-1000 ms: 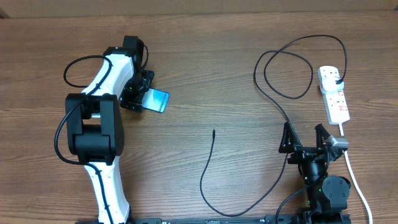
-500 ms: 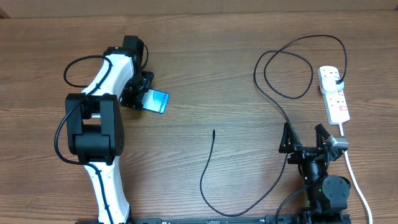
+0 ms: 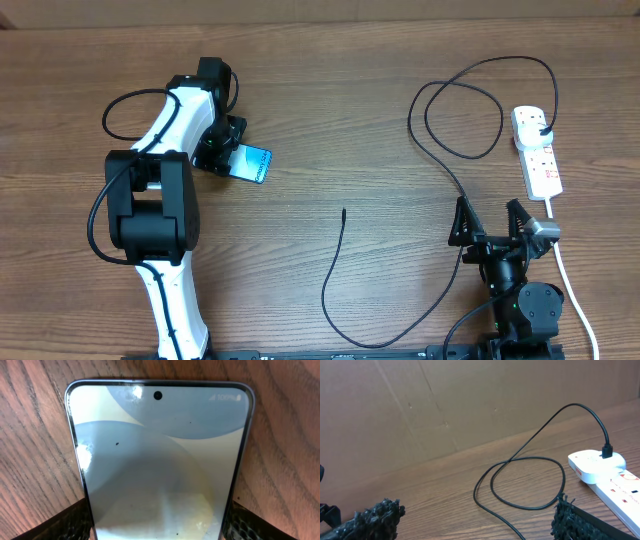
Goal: Plug charger to phone and switch on socket
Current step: 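Lower the left gripper and close it on the phone's bottom edge, then lift the phone with the left gripper and raise it upright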
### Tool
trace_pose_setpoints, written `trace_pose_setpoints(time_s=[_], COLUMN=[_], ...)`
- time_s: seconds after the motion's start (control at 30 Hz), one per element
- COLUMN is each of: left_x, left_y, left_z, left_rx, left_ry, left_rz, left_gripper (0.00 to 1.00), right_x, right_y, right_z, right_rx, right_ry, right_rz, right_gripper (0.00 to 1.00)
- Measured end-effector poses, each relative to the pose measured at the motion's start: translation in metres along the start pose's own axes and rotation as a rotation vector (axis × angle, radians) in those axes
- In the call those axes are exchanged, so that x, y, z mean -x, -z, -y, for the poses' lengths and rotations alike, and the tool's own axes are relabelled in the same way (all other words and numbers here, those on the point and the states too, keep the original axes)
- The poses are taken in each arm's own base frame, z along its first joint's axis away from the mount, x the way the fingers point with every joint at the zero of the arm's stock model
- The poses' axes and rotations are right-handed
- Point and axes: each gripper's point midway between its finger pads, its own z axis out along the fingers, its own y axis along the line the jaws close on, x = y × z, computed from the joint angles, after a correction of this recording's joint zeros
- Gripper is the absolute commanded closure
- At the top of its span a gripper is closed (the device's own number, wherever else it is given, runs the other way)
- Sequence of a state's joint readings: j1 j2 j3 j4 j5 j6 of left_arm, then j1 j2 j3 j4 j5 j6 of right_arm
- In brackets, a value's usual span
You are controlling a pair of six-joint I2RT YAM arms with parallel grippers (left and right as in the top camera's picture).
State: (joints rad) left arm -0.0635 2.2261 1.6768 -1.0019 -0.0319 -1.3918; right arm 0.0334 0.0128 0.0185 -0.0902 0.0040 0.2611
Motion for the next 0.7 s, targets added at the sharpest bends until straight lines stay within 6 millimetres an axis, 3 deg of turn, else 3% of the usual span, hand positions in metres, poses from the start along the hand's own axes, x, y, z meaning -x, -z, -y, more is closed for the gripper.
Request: trace_pose_setpoints(time_s=[0.13, 0.27, 0.43, 0.5, 0.7], left_x=[0.0003, 0.0003, 0.0003, 0.0003, 0.0003], left_y=[0.0000, 0.0000, 0.0001, 0.0001, 0.0001], left_z=[0.0000, -0.0001, 0.0001, 0.0001, 0.0001], left_rx=[0.000, 0.000, 0.000, 0.000, 0.000], left_ry=[0.000, 0.000, 0.000, 0.000, 0.000], left_rz=[0.002, 0.002, 0.002, 0.002, 0.002], left_gripper=[0.28, 0.41, 0.84, 0.96, 0.96], right_x=[0.0001, 0.0000, -0.0001, 0.0000, 0.0000], right_y=[0.0000, 0.0000, 0.0000, 0.0000, 0.0000], right_z=[0.0000, -0.0001, 0.0000, 0.0000, 0.0000], right_rx=[0.000, 0.000, 0.000, 0.000, 0.000], right_ry=[0.000, 0.000, 0.000, 0.000, 0.000], right_rz=[0.000, 0.000, 0.000, 0.000, 0.000], right_gripper=[0.00, 0.00, 0.00, 0.00, 0.00])
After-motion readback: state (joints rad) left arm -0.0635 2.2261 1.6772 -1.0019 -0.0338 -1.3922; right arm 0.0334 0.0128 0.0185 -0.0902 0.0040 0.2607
